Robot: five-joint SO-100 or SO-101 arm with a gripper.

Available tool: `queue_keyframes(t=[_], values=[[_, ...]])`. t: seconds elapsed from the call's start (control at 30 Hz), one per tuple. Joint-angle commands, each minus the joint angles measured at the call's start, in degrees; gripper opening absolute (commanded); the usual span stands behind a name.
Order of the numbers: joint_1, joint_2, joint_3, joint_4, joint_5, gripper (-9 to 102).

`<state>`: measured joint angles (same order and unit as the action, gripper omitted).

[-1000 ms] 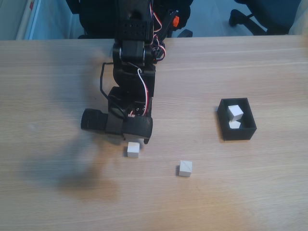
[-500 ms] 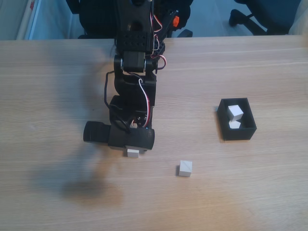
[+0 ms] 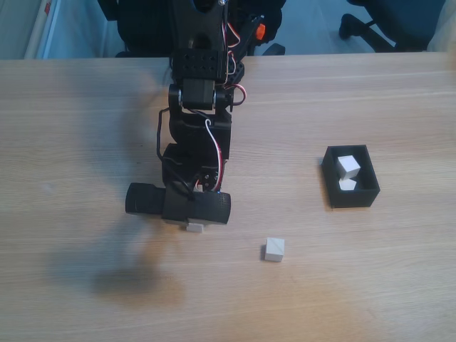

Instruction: Pick blocks and place them in the box.

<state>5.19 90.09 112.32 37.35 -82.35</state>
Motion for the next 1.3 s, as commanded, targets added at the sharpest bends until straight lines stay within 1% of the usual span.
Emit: queue_keyframes(t=[0.0,0.13,0.4,0.53,0.67,0.87,1.13,1.27], values=[[-2.11,5.89,-1.23,1.05,-0.26,0],[-8.00,14.68,2.90,1.14,0.70,0],[-27.16,32.17,11.07,1.23,3.78,0],[-36.30,35.51,11.43,1.58,5.01,0],[-42.28,34.45,10.46,-0.26,3.87,0],[-45.70,28.65,6.15,-1.58,3.52,0],[-45.18,20.48,0.70,-2.99,3.25,0],[-45.00,17.49,-2.20,-2.99,3.69,2]])
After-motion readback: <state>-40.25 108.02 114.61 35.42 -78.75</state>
